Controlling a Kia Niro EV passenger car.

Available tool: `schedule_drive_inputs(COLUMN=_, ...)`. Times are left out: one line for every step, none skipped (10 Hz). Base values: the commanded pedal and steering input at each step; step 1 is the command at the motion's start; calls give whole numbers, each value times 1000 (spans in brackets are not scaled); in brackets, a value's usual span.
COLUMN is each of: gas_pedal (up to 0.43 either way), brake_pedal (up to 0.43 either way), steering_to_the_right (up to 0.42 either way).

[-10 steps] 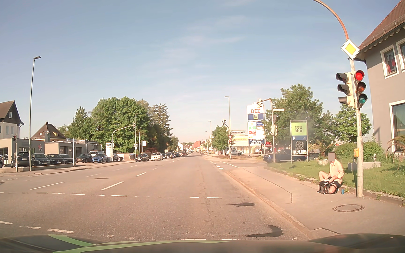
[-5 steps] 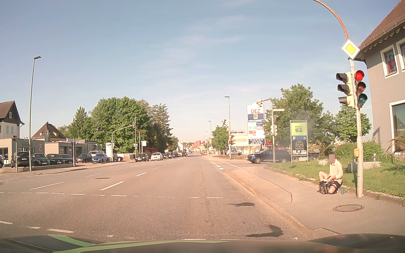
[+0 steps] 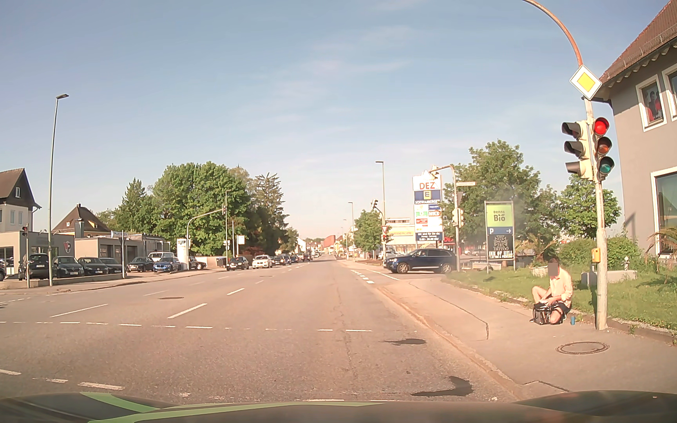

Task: Follow the waypoints while adhering to traffic rules and regulations

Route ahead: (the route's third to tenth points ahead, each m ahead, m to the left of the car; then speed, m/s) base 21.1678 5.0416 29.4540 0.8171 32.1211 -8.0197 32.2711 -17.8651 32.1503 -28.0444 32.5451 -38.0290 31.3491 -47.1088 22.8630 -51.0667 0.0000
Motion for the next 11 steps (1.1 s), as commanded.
schedule_drive_inputs(gas_pedal=0, brake_pedal=280, steering_to_the_right=0)
schedule_drive_inputs(gas_pedal=0, brake_pedal=287, steering_to_the_right=0)
schedule_drive_inputs(gas_pedal=0, brake_pedal=287, steering_to_the_right=0)
schedule_drive_inputs(gas_pedal=0, brake_pedal=287, steering_to_the_right=0)
schedule_drive_inputs(gas_pedal=0, brake_pedal=287, steering_to_the_right=0)
schedule_drive_inputs(gas_pedal=0, brake_pedal=293, steering_to_the_right=0)
schedule_drive_inputs(gas_pedal=0, brake_pedal=287, steering_to_the_right=0)
schedule_drive_inputs(gas_pedal=0, brake_pedal=287, steering_to_the_right=0)
schedule_drive_inputs(gas_pedal=0, brake_pedal=293, steering_to_the_right=0)
schedule_drive_inputs(gas_pedal=0, brake_pedal=293, steering_to_the_right=0)
schedule_drive_inputs(gas_pedal=0, brake_pedal=293, steering_to_the_right=0)
